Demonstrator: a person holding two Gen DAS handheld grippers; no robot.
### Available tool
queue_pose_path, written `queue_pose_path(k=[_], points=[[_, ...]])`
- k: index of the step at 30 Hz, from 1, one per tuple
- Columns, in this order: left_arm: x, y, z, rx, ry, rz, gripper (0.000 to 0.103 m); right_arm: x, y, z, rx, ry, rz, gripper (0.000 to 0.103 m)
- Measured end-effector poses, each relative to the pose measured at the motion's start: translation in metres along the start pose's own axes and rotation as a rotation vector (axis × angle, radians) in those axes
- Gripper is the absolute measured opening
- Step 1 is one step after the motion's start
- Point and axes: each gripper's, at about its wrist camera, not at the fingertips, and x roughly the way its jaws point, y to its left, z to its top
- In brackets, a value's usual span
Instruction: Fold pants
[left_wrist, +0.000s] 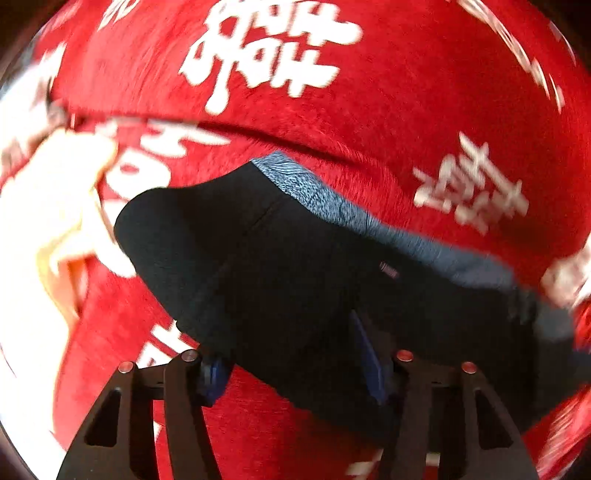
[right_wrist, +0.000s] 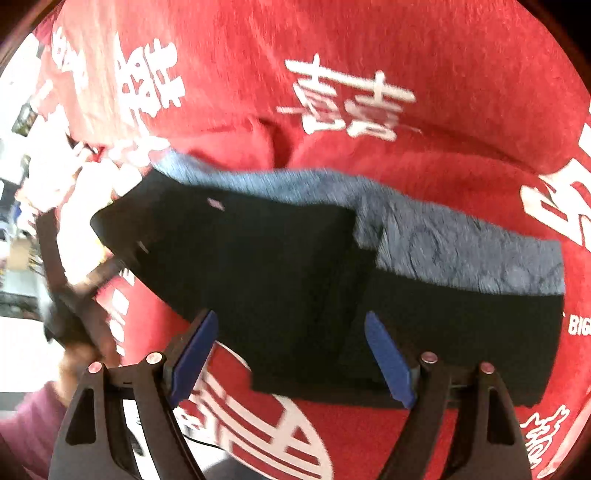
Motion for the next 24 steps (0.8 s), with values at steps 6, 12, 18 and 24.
queue_pose_path(k=[6,12,18,24], points=[[0.001,-0.009,-0.008,0.108,-0.016,0.063,0.059,0.009,0.039,0.053,-0.095,0.074,0.167,0.103],[-0.003,-0.016,-0.014,0.168,-0.057,0.081,0.059,0.038,0.122,0.093,-0.365,0.169,0.139,0.102],[-0.003,-0.026,-0.02,0.258,-0.089,0.128,0.059,0.061,0.178,0.136,-0.438,0.248,0.183,0.102],[-0.004,-0.039,-0.025,0.329,-0.108,0.181,0.059,0.113,0.233,0.143,-0.491,0.486,0.144,0.102]])
